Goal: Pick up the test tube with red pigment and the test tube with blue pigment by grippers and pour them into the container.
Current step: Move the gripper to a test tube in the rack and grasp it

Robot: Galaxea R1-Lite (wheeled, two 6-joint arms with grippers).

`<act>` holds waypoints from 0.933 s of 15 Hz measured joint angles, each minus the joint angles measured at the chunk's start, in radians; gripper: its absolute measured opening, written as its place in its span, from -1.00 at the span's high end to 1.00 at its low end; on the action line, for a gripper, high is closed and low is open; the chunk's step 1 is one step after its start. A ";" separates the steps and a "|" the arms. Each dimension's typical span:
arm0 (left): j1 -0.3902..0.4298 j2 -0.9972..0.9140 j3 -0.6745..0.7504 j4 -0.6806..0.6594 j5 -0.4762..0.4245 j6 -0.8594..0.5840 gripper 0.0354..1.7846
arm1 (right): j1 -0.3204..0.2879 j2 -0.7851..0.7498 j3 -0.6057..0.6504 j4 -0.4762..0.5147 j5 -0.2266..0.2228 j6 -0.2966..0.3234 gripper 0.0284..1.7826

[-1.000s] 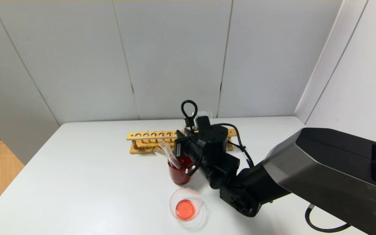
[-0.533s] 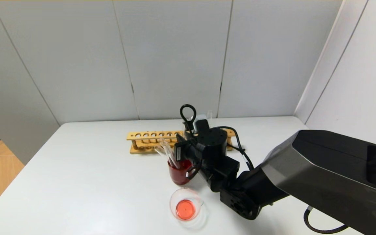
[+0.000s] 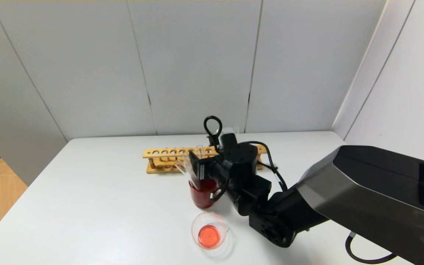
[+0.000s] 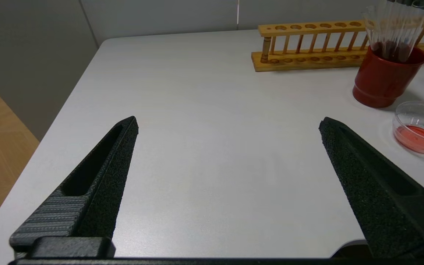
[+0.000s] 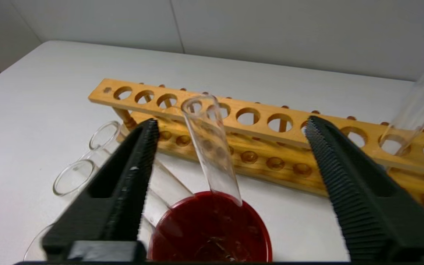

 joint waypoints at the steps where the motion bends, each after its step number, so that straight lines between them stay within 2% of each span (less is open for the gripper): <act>1: 0.000 0.000 0.000 0.000 0.000 0.000 -0.95 | -0.001 -0.011 0.000 0.001 0.000 -0.002 -0.80; 4: 0.000 0.000 0.000 0.000 0.000 0.000 -0.95 | -0.019 -0.076 0.000 0.003 0.004 -0.023 -0.95; 8: 0.000 0.000 0.000 0.000 0.000 0.000 -0.95 | -0.054 -0.183 0.017 0.013 0.006 -0.084 -0.96; 11: 0.000 0.000 0.000 0.000 0.000 0.000 -0.95 | -0.078 -0.274 0.101 0.014 0.006 -0.108 -0.96; 14: 0.000 0.000 0.000 0.000 0.000 0.000 -0.95 | -0.100 -0.357 0.234 0.005 -0.003 -0.101 -0.96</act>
